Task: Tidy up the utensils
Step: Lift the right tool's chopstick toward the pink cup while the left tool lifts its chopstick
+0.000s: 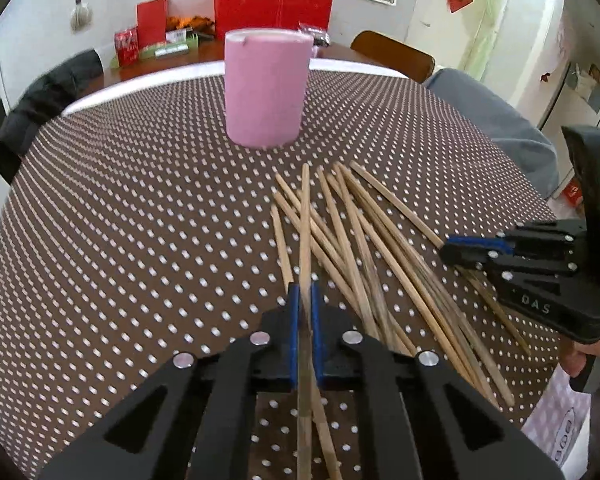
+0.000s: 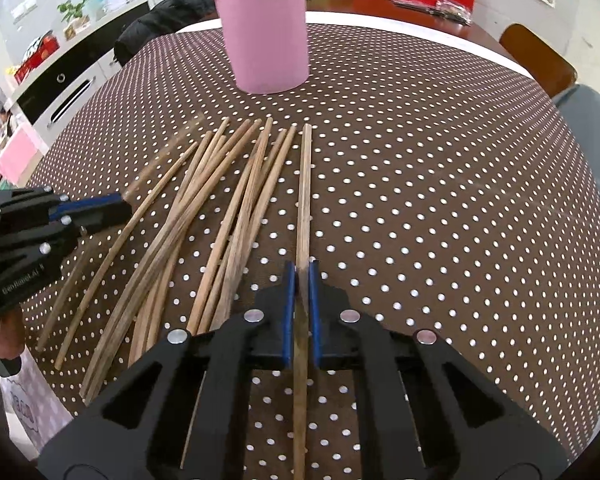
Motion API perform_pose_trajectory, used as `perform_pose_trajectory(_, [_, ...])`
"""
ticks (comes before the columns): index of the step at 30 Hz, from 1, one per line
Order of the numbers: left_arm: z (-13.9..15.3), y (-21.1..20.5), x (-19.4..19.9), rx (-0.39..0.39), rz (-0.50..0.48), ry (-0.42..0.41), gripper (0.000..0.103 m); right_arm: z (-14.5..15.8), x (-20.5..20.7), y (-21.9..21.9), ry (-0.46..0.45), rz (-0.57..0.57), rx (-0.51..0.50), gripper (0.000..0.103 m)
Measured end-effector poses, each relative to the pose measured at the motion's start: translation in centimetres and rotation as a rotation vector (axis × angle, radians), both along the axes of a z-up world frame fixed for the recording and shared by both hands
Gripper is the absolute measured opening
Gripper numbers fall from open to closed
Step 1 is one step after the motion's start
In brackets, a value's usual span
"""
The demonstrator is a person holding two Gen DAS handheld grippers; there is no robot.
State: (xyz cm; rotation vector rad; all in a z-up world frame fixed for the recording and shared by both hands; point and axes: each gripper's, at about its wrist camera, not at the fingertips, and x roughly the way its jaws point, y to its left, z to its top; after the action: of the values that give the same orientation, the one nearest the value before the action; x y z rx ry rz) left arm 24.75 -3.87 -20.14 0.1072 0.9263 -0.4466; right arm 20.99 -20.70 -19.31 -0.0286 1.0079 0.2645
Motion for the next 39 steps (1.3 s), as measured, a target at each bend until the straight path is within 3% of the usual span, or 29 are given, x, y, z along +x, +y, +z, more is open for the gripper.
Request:
perform_pose_trajectory(2, [-0.2,-0.2,0.2,0.058,0.017,0.004,0.014,0.0,-0.1,-0.1,0.001,0.003,0.005,0.007])
perform_pose_trajectory(4, [-0.6,-0.4,0.0,0.102,0.019,0.002,0.041,0.0,0.0,0.0,0.004,0.007,0.005,0.007])
perform_pose_trajectory(6, [-0.8,-0.3,0.0,0.136,0.024,0.009,0.045,-0.1,0.1,0.1,0.008,0.007,0.002,0.007])
perform_pose_trajectory(9, [-1.2,0.2,-1.1,0.163,0.017,0.021,0.046,0.0,0.4,0.3,0.011,0.011,0.003,0.008])
perform_pose_trajectory(21, [-0.5,4.7,-3.3,0.096,0.022,0.037,0.046,0.0,1.0,0.7,0.023,0.022,-0.016,0.008])
perform_pose_trajectory(29, [-1.3,4.8,-4.4,0.178,0.001,0.037,0.046,-0.2,0.8,0.9,0.02,0.02,-0.02,0.008])
perform_pose_trajectory(32, [-1.3,5.0,-3.9,0.155,-0.006,0.045,0.044,-0.3,0.9,1.2,0.013,0.029,-0.045,0.008])
perform_pose_trajectory(33, [-1.3,4.9,-3.8,0.153,-0.013,0.043,0.034,-0.3,0.9,1.4,0.009,0.035,-0.054,0.007])
perform_pose_trajectory(34, [-1.1,4.7,-3.9,0.156,-0.032,0.044,0.007,-0.3,1.0,1.5,0.006,0.037,-0.059,0.006])
perform_pose_trajectory(37, [-1.1,3.4,-3.9,0.202,-0.049,0.026,0.006,-0.3,1.0,1.4,0.012,0.04,-0.041,0.006])
perform_pose_trajectory(39, [-1.0,3.5,-3.9,0.154,-0.048,0.038,0.006,-0.2,0.8,0.6,0.01,0.03,0.0,0.006])
